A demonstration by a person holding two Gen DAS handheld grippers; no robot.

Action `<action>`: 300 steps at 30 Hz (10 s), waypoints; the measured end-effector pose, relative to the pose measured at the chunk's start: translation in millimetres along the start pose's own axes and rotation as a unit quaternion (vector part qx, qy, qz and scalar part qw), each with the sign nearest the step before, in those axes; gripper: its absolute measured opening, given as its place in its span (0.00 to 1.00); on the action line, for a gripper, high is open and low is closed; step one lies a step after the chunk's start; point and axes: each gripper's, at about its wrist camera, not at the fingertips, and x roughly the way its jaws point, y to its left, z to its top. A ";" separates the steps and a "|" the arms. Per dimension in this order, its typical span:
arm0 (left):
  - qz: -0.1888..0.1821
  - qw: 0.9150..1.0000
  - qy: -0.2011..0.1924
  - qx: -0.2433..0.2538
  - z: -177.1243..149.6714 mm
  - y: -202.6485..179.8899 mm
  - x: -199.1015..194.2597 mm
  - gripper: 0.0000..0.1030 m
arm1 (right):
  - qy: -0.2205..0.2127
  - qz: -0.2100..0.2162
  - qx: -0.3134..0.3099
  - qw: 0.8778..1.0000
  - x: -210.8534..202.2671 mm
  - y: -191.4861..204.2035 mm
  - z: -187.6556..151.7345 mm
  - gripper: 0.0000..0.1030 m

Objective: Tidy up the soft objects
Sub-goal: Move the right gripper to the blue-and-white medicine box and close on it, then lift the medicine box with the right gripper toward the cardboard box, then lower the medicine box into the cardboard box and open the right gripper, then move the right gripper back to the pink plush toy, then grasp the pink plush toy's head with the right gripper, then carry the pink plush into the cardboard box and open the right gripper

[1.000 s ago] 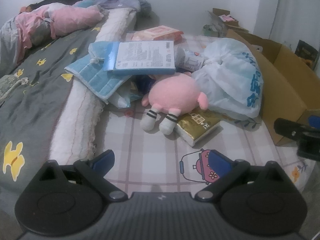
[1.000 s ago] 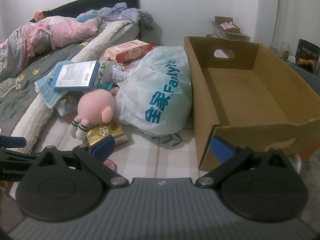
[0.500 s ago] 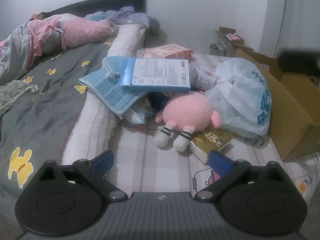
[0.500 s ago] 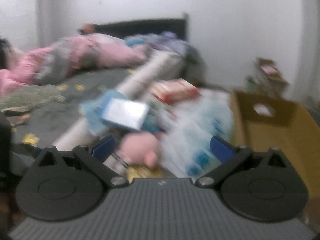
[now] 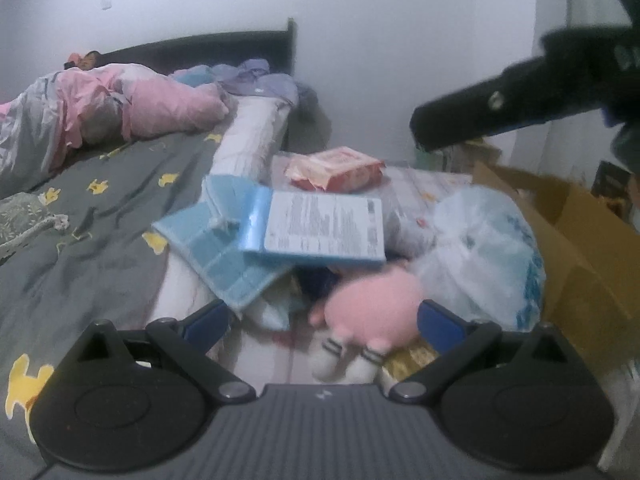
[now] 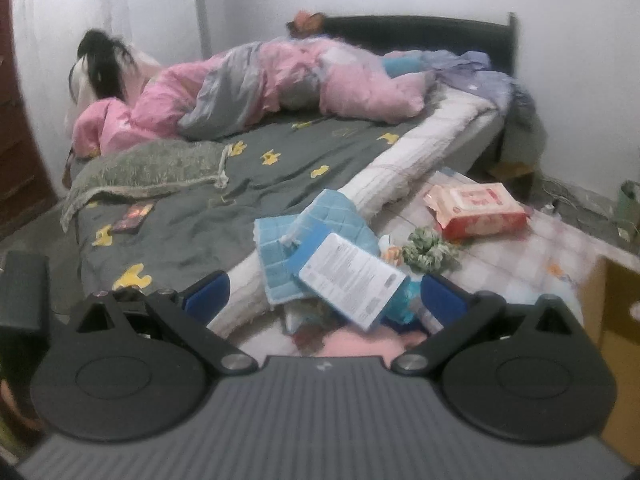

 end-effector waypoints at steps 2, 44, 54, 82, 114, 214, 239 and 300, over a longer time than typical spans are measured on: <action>0.002 1.000 0.004 -0.008 7.0 0.4 8.6 0.97 | 0.009 0.016 -0.020 1.000 13.7 -8.9 9.3 0.99; -0.116 0.976 0.074 -0.168 29.7 29.4 91.0 0.85 | 0.168 0.113 0.088 0.975 199.6 -79.8 10.9 0.58; -0.101 0.977 0.059 -0.177 34.0 31.8 94.1 0.81 | 0.193 0.111 0.084 0.971 190.5 -63.5 7.4 0.48; -0.231 0.971 0.007 0.062 128.1 -195.8 65.9 0.81 | -0.011 0.021 0.245 0.969 -74.6 -212.8 -49.1 0.45; -0.159 0.981 0.083 0.073 108.7 -136.3 129.4 0.92 | 0.213 -0.111 0.399 0.885 52.5 -360.1 -202.4 0.51; -0.101 0.989 0.109 0.005 5.4 -13.0 127.1 0.83 | 0.231 0.023 0.249 0.940 168.4 -84.5 -69.9 0.73; -0.078 0.996 -0.027 0.027 67.9 -43.9 16.2 0.82 | 0.090 0.102 0.288 0.948 49.2 -72.4 -41.4 0.69; -0.136 0.990 0.028 0.016 142.4 -145.4 112.2 0.89 | -0.039 -0.075 0.445 0.891 -81.3 -367.8 -144.2 0.70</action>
